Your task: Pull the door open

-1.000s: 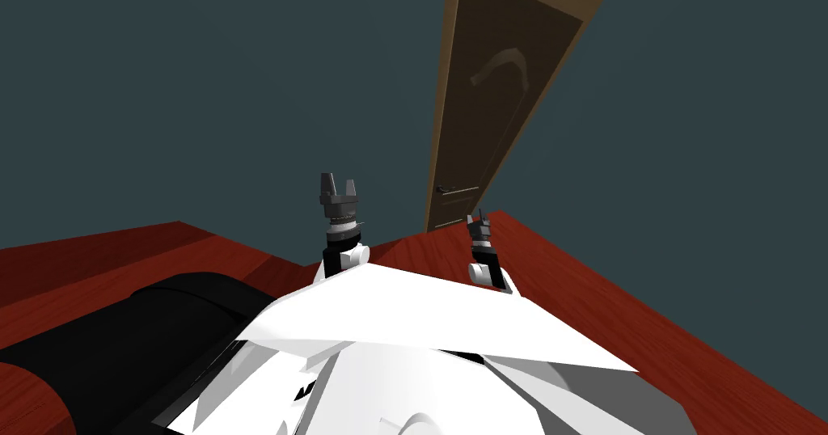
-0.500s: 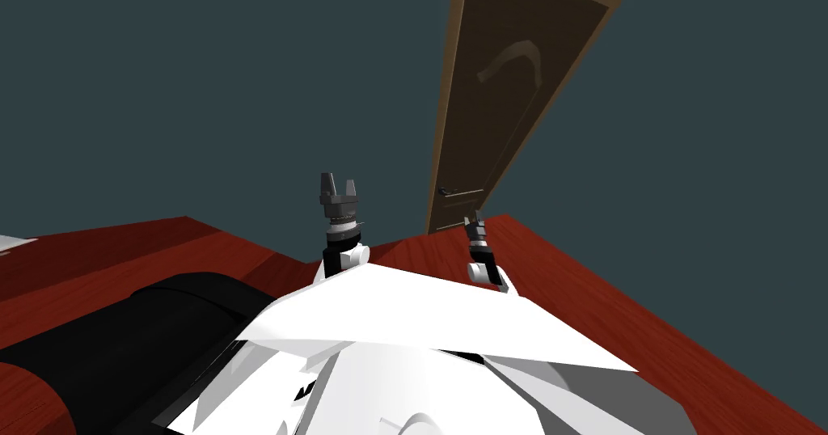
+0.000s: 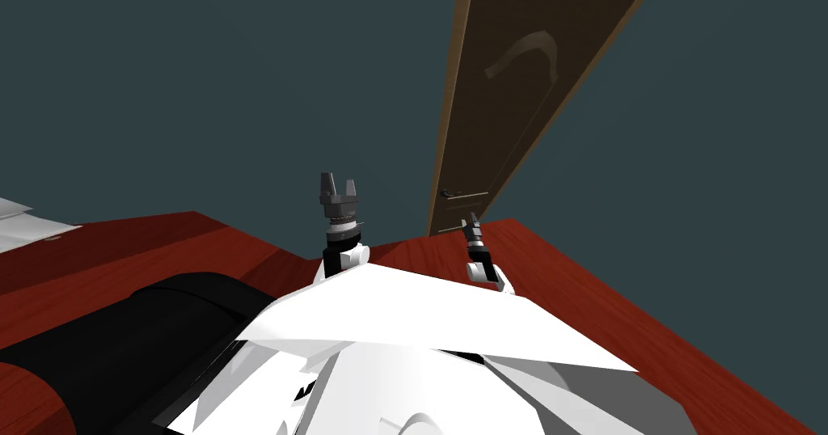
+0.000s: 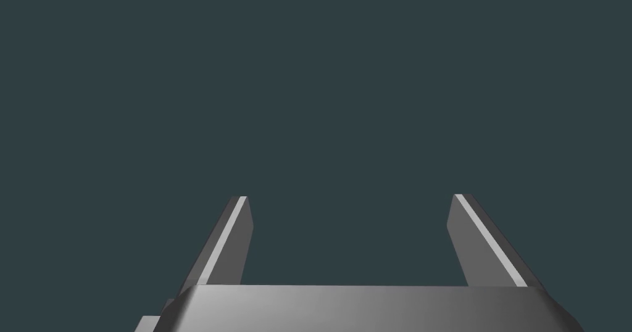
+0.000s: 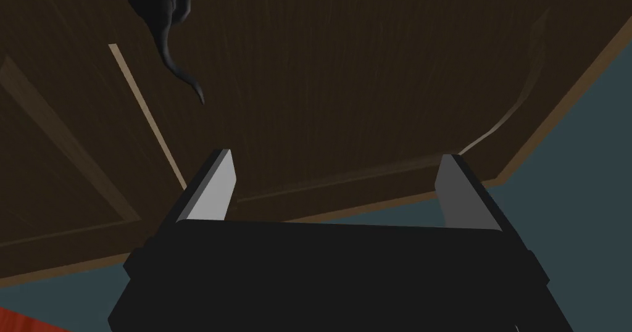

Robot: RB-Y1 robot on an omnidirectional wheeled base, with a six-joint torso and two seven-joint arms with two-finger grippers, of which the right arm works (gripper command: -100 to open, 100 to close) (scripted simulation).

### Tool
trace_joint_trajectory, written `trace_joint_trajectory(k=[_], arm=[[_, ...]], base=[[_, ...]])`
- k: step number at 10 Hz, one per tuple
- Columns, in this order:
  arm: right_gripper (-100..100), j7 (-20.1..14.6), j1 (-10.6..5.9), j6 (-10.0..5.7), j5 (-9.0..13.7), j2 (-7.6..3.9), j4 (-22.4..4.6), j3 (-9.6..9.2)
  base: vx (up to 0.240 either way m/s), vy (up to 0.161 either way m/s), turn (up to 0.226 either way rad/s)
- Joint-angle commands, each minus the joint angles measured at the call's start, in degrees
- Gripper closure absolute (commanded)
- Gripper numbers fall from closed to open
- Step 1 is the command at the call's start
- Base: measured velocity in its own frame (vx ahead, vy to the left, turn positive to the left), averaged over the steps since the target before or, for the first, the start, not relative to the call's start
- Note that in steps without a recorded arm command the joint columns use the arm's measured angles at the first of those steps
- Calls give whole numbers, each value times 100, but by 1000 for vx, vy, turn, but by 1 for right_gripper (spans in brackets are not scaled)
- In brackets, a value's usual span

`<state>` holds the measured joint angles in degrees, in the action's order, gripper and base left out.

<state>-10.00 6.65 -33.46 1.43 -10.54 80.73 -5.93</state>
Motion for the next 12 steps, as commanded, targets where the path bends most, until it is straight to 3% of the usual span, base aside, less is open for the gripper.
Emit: trace_joint_trajectory(k=[1,2,12], arm=[[-100,-20,-102,-31,2,-67,-250,-35],[-100,-20,-102,-31,2,-67,-250,-35],[-100,-76,-788,-279,-3,-370,-1856,-237]], base=[[100,-56,114],[57,-36,40],[78,-53,94]])
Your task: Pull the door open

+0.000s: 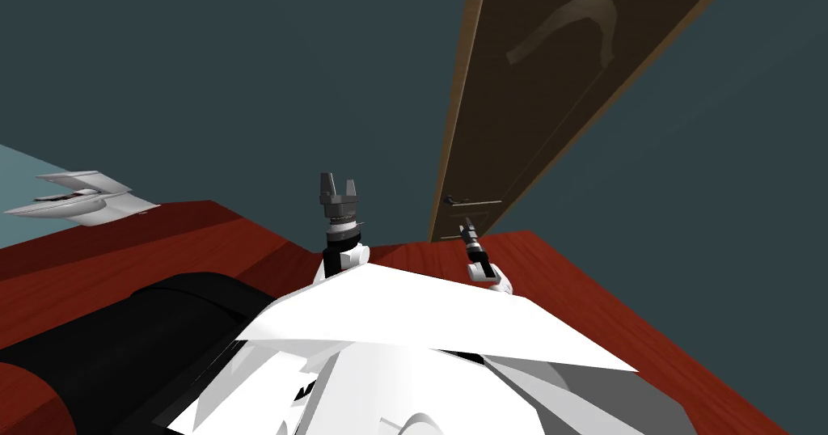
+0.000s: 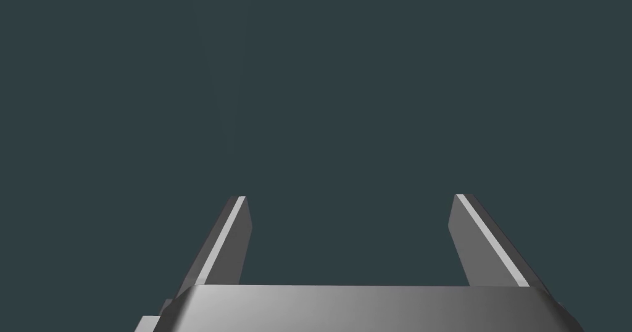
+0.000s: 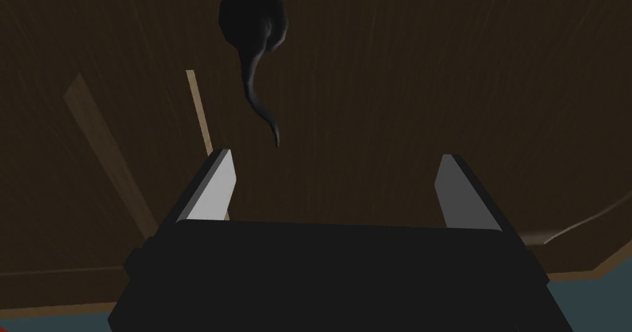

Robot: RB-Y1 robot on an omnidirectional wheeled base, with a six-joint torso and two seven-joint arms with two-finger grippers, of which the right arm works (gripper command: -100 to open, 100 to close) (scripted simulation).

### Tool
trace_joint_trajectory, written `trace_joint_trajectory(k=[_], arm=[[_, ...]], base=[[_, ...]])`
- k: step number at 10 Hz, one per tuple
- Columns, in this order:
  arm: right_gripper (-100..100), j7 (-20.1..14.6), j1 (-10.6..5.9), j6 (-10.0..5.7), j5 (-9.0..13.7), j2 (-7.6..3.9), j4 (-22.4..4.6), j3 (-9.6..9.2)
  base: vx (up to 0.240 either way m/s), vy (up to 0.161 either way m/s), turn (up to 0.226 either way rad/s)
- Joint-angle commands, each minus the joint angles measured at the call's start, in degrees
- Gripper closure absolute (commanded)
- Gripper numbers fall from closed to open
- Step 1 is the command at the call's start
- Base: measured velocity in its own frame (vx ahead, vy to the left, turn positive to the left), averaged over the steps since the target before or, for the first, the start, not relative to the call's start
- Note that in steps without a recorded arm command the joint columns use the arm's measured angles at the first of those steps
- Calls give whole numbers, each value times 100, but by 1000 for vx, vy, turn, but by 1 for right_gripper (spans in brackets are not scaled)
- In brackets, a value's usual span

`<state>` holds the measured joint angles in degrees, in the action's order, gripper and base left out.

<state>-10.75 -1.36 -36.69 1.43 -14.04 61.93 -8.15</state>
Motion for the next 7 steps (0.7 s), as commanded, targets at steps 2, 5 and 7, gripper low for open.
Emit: trace_joint_trajectory(k=[2,5,7], arm=[[-100,-15,-160,-18,-3,-95,-382,-67],[-100,-28,-316,-74,-4,-162,-745,-113],[-100,-34,-401,-105,-5,-199,-946,-138]], base=[[116,-77,133],[82,-60,70],[62,-55,59]])
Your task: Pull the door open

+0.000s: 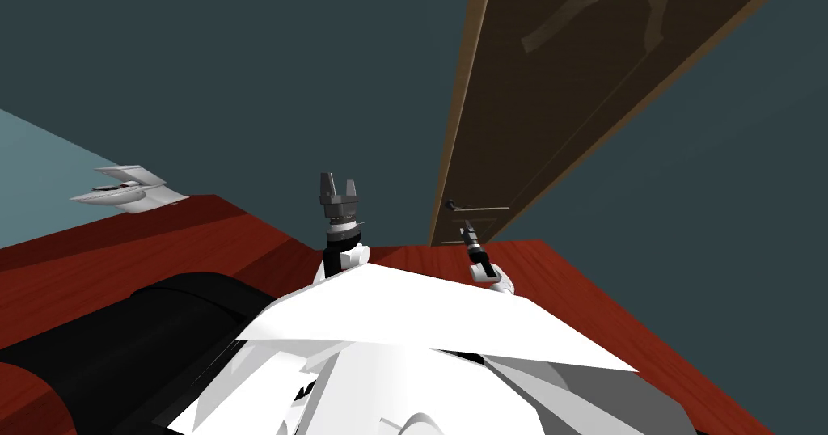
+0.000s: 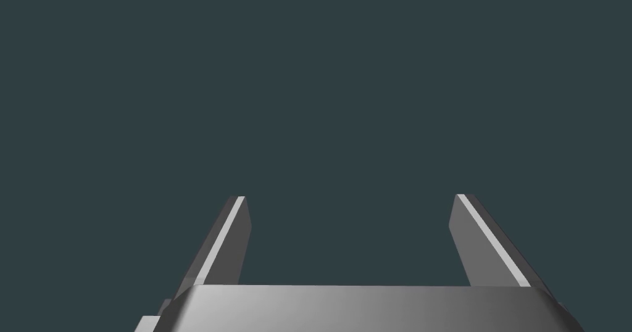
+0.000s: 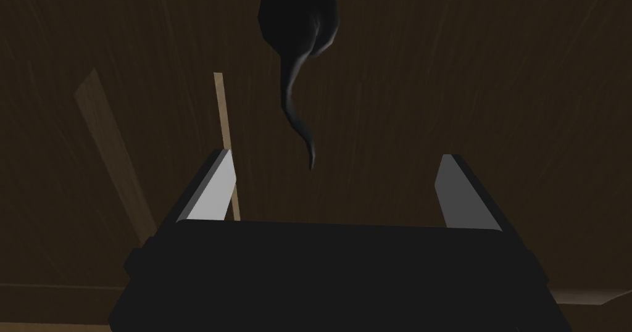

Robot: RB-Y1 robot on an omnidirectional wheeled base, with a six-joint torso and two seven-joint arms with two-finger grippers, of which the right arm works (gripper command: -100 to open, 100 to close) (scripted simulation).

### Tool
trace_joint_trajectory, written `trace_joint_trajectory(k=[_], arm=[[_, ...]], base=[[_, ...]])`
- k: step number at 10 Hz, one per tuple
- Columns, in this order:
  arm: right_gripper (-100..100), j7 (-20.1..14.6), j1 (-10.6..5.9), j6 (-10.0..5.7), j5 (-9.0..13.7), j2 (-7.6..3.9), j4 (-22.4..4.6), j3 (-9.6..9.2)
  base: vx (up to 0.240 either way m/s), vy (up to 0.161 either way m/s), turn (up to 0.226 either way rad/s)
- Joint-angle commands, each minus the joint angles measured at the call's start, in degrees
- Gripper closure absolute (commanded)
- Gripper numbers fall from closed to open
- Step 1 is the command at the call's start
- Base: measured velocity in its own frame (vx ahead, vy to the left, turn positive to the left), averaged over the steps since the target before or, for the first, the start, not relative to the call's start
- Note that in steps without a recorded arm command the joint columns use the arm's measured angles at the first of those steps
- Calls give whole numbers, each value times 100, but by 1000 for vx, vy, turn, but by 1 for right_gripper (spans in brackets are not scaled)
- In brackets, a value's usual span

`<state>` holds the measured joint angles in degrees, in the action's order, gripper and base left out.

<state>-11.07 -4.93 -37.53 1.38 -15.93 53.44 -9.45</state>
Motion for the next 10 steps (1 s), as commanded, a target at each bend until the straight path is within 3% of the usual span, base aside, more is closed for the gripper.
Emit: trace_joint_trajectory(k=[1,5,6,7,9,10], arm=[[-100,-6,-87,-36,0,-28,-197,-21],[-100,-22,-283,-106,-1,-111,-655,-78],[-100,-19,-259,-104,-1,-95,-599,-69],[-100,-139,-194,-265,57,-255,-750,33],[-100,-139,-194,-265,57,-255,-750,33],[-100,-282,-106,-456,133,-452,-918,156]], base=[[72,-54,60],[86,-63,72],[40,-34,19],[83,93,201],[99,117,55],[143,124,235]])
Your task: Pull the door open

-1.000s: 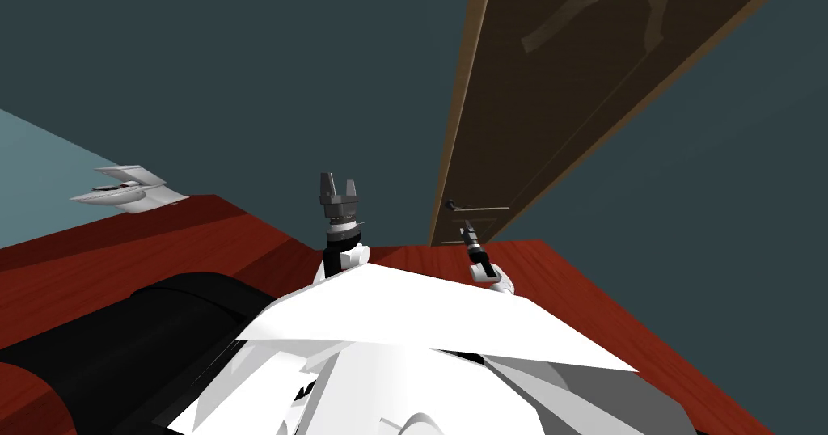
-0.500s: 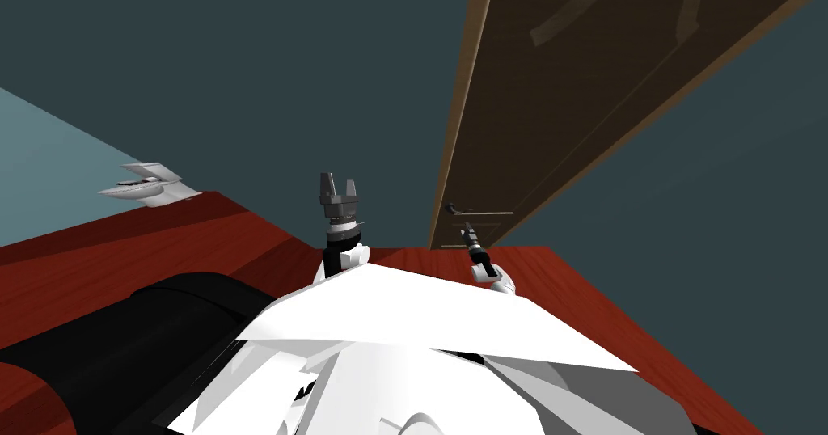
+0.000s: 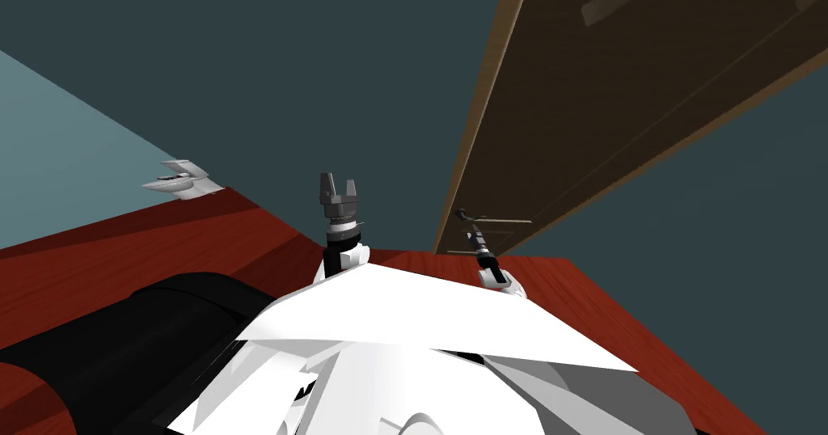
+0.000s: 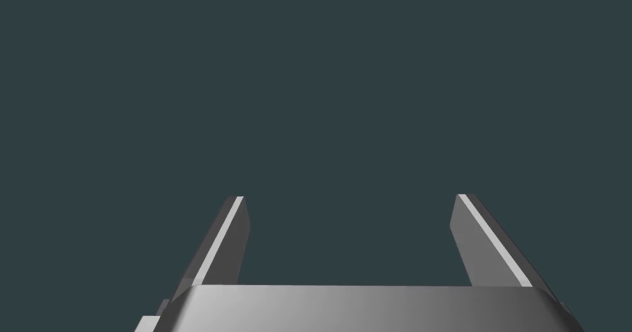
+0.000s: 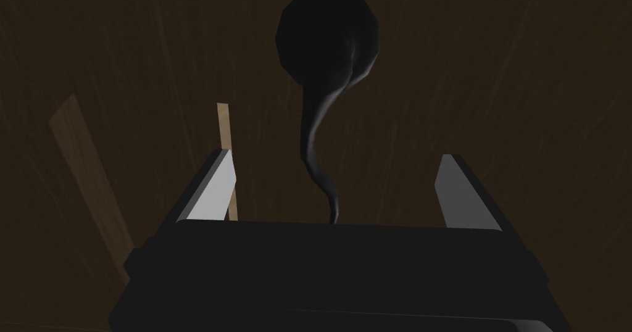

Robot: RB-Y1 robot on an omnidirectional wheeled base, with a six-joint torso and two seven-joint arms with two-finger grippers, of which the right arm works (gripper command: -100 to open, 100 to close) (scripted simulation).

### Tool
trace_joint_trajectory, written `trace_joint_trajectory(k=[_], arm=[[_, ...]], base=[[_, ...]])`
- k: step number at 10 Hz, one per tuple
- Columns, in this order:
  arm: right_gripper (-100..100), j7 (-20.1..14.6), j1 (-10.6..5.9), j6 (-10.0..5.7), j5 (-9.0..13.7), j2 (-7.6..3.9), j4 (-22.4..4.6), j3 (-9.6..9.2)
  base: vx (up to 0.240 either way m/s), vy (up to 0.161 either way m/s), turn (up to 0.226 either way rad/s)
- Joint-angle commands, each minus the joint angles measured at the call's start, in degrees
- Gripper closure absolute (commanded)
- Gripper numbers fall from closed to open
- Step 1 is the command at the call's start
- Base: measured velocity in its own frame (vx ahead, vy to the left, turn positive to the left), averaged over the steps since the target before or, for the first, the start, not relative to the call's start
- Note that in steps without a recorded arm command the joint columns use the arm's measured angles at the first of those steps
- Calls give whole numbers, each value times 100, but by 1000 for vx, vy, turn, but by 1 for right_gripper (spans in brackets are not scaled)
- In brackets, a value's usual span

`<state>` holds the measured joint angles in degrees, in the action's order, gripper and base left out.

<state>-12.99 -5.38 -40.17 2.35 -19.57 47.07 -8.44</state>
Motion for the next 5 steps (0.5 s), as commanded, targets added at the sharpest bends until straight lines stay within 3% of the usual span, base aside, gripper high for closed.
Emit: trace_joint_trajectory(k=[1,2,3,4,5], arm=[[-100,-90,-61,-192,36,-88,-282,54],[-100,-143,-27,-264,66,-163,-345,100],[-100,-143,-27,-264,66,-163,-345,100],[-100,-249,41,-411,128,-318,-475,191],[-100,-249,41,-411,128,-318,-475,191]], base=[[135,93,143],[72,61,112],[36,32,22],[80,62,204],[85,44,86]])
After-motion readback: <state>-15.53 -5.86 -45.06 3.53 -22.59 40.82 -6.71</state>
